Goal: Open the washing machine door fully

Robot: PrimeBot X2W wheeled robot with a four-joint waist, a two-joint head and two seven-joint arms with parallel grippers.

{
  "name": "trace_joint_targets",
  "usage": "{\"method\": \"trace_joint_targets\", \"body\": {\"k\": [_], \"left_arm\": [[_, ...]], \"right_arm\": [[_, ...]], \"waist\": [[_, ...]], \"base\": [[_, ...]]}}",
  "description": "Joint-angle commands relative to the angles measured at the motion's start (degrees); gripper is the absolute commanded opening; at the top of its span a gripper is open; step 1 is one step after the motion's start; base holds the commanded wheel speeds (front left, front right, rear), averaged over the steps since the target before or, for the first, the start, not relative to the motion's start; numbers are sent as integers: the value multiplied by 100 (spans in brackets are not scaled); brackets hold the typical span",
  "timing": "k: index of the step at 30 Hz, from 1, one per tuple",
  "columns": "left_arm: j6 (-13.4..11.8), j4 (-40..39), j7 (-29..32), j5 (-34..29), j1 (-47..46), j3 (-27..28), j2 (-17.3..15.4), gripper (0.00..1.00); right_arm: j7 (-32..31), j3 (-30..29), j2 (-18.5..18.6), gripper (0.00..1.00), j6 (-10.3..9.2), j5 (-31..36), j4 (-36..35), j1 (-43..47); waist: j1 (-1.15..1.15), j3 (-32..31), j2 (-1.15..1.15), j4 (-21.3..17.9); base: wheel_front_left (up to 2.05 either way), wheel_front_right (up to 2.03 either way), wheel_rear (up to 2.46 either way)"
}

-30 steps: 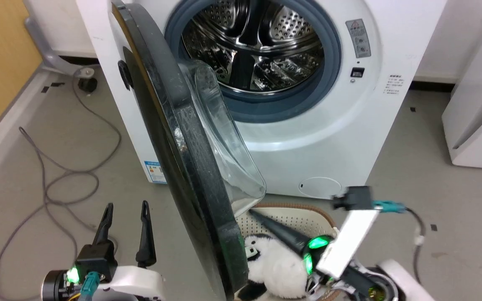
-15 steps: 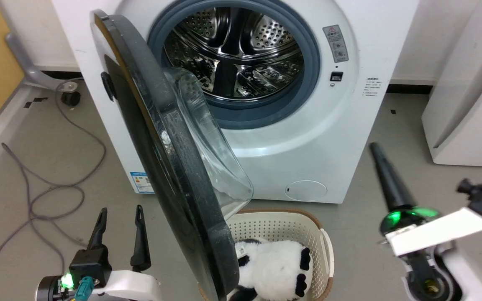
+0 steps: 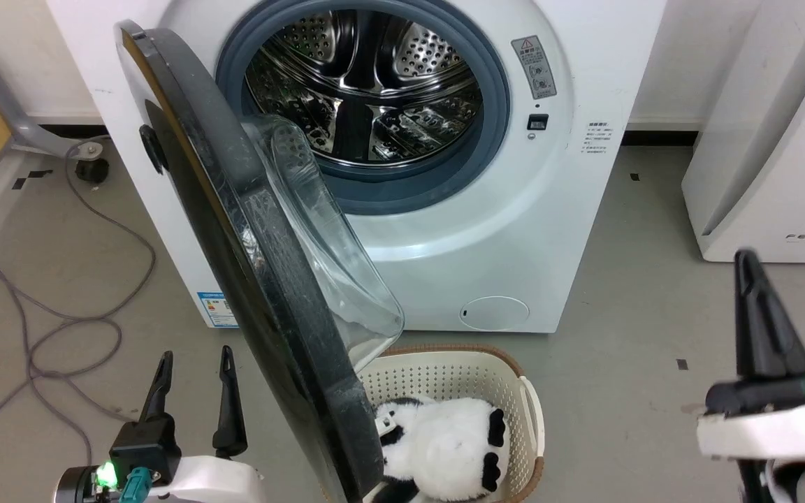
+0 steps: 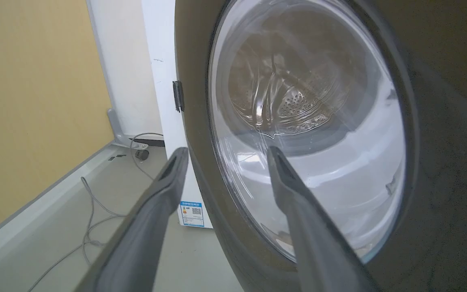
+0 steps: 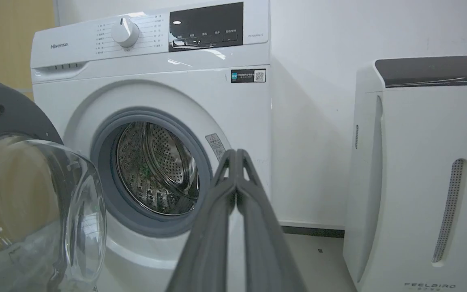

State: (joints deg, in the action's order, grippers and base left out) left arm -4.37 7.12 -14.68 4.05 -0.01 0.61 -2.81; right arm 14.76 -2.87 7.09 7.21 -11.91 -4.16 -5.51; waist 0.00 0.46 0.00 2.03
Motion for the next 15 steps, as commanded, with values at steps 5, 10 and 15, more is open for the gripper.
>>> {"method": "trace_joint_targets", "body": {"k": [5, 10, 15], "left_arm": [[-29, -31, -32, -18, 52, -1, -7, 100], [-21, -28, -32, -20, 33, -12, -7, 100], [-4, -18, -32, -38, 16, -1, -7, 100]], "right_arm": [[23, -129, -247, 0, 28, 375, 485, 462], [23, -47, -344, 0, 28, 391, 998, 620], [23, -73, -390, 100, 28, 404, 1071, 616]], "waist": [[0, 11, 0, -33], [0, 28, 0, -33], [0, 27, 0, -25]], "base": [[0, 0, 0], [0, 0, 0], [0, 0, 0]]}}
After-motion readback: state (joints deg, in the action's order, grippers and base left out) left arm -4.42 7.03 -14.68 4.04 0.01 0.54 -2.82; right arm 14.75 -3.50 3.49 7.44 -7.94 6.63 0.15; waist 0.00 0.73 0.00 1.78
